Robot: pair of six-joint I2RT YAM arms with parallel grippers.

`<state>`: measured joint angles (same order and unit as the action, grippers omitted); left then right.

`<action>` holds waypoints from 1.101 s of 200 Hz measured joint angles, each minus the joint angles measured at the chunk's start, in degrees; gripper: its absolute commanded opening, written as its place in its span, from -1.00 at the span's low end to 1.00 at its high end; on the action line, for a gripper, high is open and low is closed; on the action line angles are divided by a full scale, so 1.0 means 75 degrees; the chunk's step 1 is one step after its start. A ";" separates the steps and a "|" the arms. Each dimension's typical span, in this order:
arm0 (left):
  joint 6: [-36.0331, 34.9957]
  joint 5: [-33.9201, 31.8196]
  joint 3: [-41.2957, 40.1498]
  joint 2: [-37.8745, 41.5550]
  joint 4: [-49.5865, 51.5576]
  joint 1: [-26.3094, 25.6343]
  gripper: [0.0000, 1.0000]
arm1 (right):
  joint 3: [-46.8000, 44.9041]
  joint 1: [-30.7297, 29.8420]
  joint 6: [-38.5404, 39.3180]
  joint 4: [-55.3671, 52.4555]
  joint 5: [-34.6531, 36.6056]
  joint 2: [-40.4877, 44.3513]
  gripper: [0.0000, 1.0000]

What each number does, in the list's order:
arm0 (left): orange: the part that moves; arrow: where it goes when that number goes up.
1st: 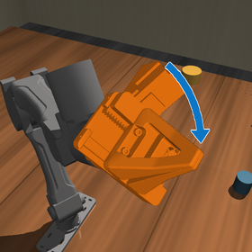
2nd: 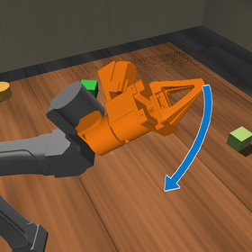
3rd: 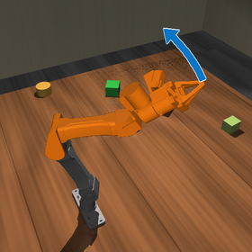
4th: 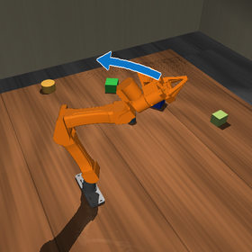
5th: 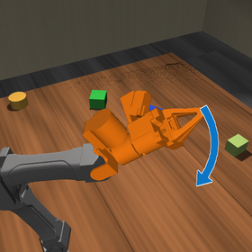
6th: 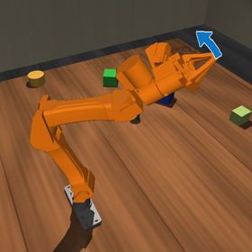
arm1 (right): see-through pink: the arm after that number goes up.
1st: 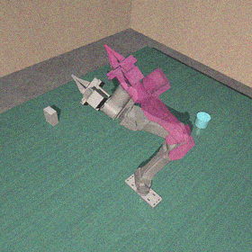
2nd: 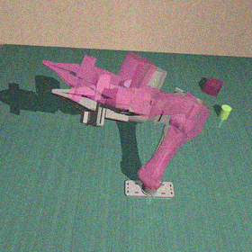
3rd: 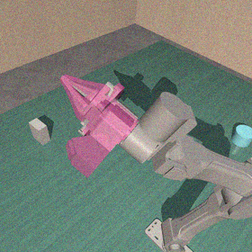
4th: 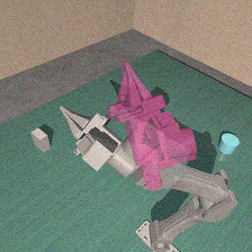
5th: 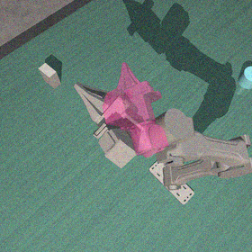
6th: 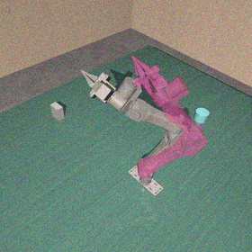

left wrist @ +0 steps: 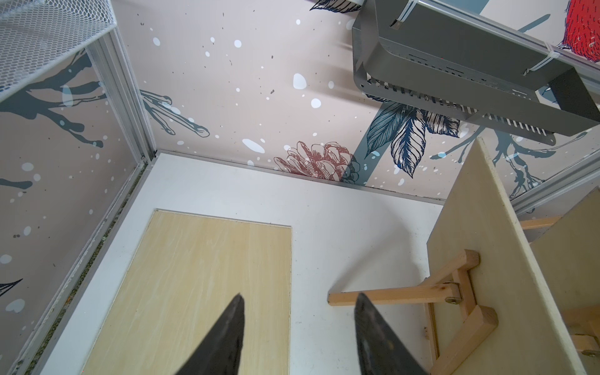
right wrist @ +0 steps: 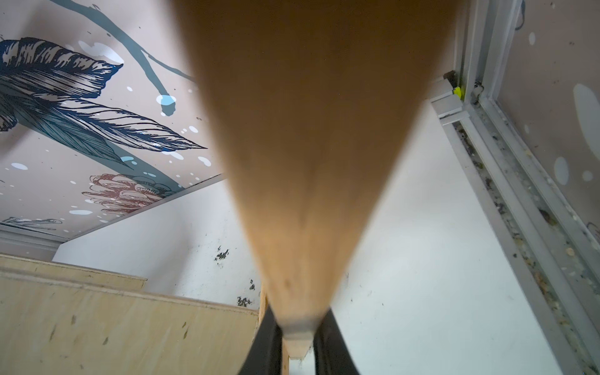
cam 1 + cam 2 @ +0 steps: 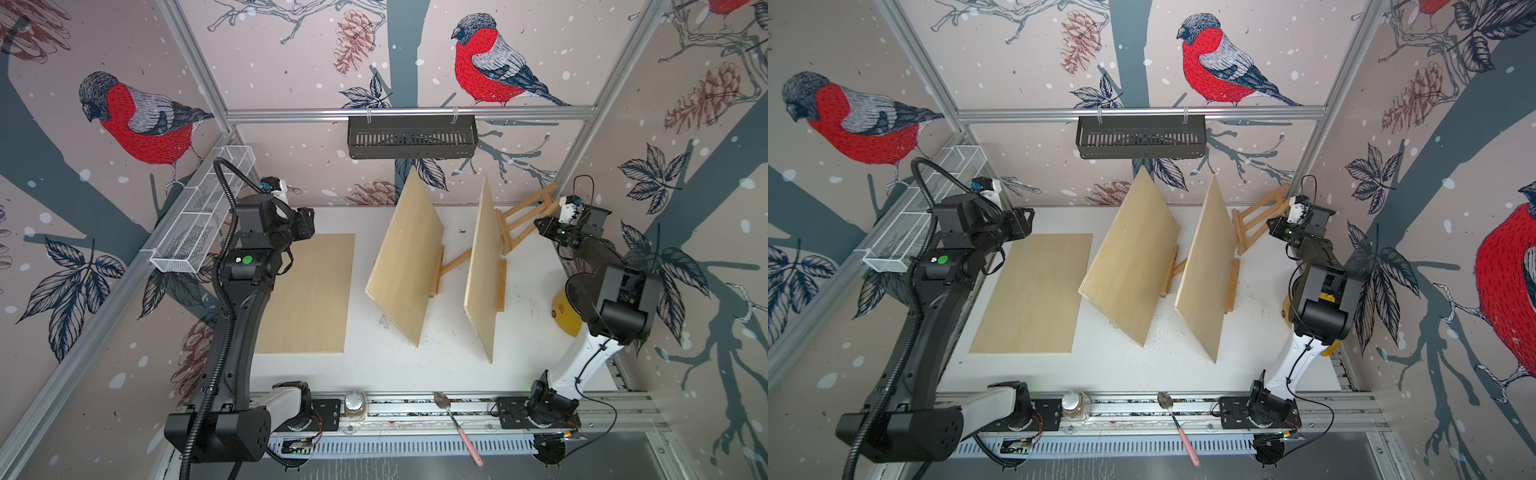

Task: Disassemble the easel
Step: Place the easel at the center of the board.

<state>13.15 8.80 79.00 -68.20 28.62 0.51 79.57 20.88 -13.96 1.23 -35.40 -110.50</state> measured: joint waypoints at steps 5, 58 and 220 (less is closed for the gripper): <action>0.0000 -0.0003 -0.0006 0.0006 0.0003 0.0000 0.07 | 0.0003 0.0012 -0.0035 -0.0015 0.0012 -0.0009 -0.90; -0.0003 -0.0003 -0.0044 0.0047 0.0015 0.0000 0.07 | 0.0469 0.0204 -0.0501 -0.0245 -0.0108 -0.0583 -0.90; -0.0003 -0.0009 -0.0032 0.0032 0.0020 0.0000 0.07 | 0.2090 0.0160 0.0466 -0.3314 0.0335 -0.2652 -0.84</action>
<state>13.13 8.73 78.76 -67.96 28.77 0.51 95.24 22.09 -10.46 -23.62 -32.88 -130.39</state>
